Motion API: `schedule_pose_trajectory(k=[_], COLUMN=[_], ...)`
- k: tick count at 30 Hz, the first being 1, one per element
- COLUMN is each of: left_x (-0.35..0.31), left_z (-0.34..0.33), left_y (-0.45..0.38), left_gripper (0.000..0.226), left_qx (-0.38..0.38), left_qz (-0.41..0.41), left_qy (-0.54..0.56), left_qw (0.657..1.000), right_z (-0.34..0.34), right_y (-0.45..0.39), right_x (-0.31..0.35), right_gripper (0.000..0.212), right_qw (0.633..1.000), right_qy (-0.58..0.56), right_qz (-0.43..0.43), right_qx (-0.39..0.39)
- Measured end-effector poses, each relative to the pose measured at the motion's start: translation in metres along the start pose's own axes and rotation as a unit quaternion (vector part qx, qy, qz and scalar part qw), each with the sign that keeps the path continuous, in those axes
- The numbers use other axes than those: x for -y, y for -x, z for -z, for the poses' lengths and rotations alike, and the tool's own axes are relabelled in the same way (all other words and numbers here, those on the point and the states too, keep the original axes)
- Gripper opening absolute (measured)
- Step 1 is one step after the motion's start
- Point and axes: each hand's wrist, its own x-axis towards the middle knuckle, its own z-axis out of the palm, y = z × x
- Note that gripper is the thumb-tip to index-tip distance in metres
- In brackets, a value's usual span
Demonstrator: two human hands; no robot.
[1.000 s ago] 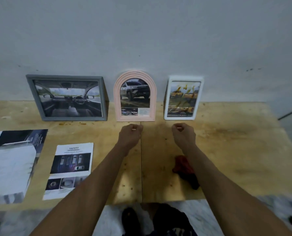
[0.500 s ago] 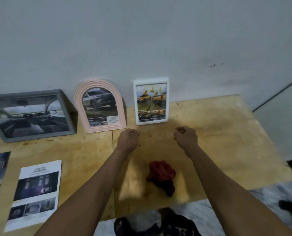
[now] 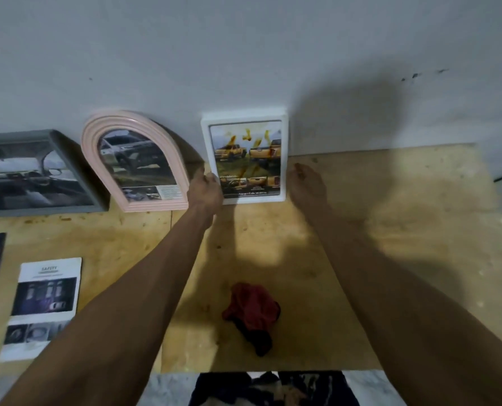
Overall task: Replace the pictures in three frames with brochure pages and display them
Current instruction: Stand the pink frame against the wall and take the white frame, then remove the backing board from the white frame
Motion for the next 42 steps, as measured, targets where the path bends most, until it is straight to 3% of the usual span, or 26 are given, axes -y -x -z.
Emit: schedule_pose_trajectory(k=[10, 20, 27, 32, 36, 42], left_x=[-0.006, 0.003, 0.055, 0.126, 0.176, 0.23], left_z=[-0.009, 0.016, 0.08, 0.138, 0.182, 0.227], left_y=[-0.006, 0.048, 0.126, 0.167, 0.202, 0.224], left_gripper=[0.029, 0.029, 0.029, 0.032, 0.028, 0.03], left_qx=[-0.028, -0.016, 0.026, 0.03, 0.014, -0.026], left_qz=[-0.046, -0.064, -0.01, 0.03, 0.057, 0.108], left_qy=[-0.013, 0.015, 0.179, 0.243, 0.275, 0.368], left_qw=[0.998, 0.998, 0.983, 0.969, 0.96, 0.923], right_z=[-0.012, -0.014, -0.043, -0.091, -0.13, -0.163], right_y=[-0.023, 0.043, 0.134, 0.218, 0.284, 0.341], right_x=[-0.001, -0.006, -0.011, -0.016, -0.016, -0.02], right_gripper=[0.042, 0.042, 0.057, 0.051, 0.052, 0.041], right_qw=[0.997, 0.995, 0.986, 0.989, 0.99, 0.974], right_qy=[-0.067, -0.077, -0.107, -0.065, -0.095, -0.221], right_qz=[0.025, 0.019, 0.038, 0.048, 0.04, -0.036], right_qx=[0.014, -0.057, -0.121, -0.125, -0.095, 0.043])
